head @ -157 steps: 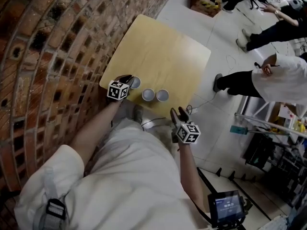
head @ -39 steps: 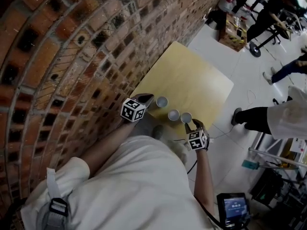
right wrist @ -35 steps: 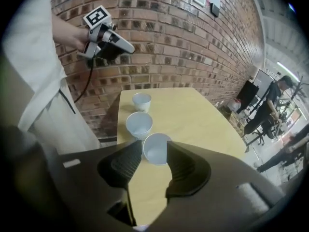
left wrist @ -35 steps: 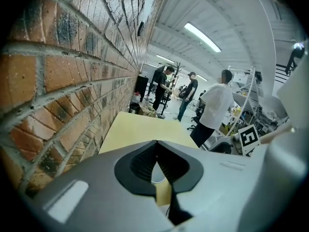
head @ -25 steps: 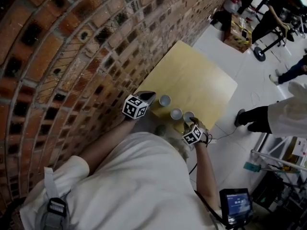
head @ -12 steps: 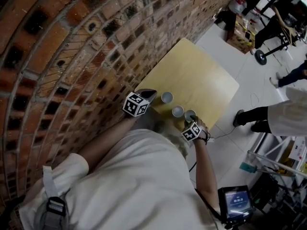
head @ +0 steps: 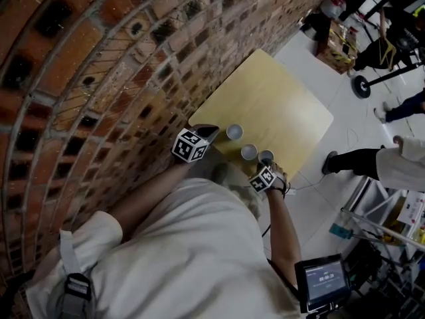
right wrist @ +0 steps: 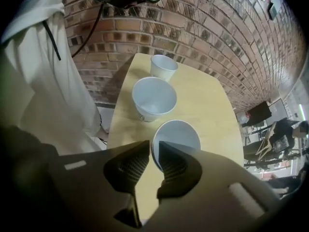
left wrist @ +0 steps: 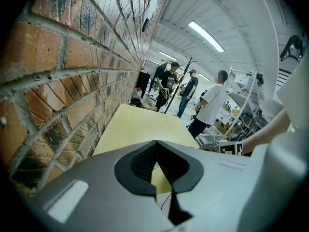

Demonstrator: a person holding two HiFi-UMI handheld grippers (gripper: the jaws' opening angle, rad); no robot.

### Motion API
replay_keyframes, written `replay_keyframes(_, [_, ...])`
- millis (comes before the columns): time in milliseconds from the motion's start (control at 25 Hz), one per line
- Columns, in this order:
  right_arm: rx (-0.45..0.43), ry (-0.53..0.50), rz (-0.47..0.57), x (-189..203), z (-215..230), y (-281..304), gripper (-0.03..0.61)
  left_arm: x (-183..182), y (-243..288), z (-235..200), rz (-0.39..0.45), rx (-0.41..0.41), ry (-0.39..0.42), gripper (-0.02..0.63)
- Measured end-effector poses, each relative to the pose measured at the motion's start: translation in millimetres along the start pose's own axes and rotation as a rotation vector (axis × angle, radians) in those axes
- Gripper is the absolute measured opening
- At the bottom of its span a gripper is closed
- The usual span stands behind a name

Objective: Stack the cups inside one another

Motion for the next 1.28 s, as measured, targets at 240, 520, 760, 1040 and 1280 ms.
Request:
replay_keyframes(240, [0.015, 0.031, 0.002, 4.3, -1.0, -5.5, 0.014, 6.8, -1.9, 0.2, -0.003, -0.001, -0.012, 0.020])
replay_keyframes(520, [0.045, 0.103, 0.047, 6.8, 12.2, -28.9, 0.014, 7.6, 0.7, 1.2, -0.006, 0.001, -0.019, 0.020])
replay_keyframes(760, [0.077, 0.136, 0.098, 2.1, 25.8, -54.5, 0.014, 5.0, 6.9, 2.5, -0.012, 0.008, -0.015, 0.020])
replay_keyframes(1040, [0.083, 0.125, 0.162, -18.0, 36.9, -87.2, 0.014, 0.7, 12.6, 7.3, -0.012, 0.017, -0.007, 0.020])
replay_keyframes(1280, [0.052, 0.108, 0.190, -34.4, 40.7, -103.2, 0.014, 0.6, 15.9, 9.3, -0.012, 0.019, -0.006, 0.020])
Point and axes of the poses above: the fingertips, and each gripper's own axes: y forward along the fingers, z to its right, x out of its underside, the point moved 4 cm from there along -y, backward along the fingers, and after that the axes turned 9 degrees about x, right-handed, at the moved point
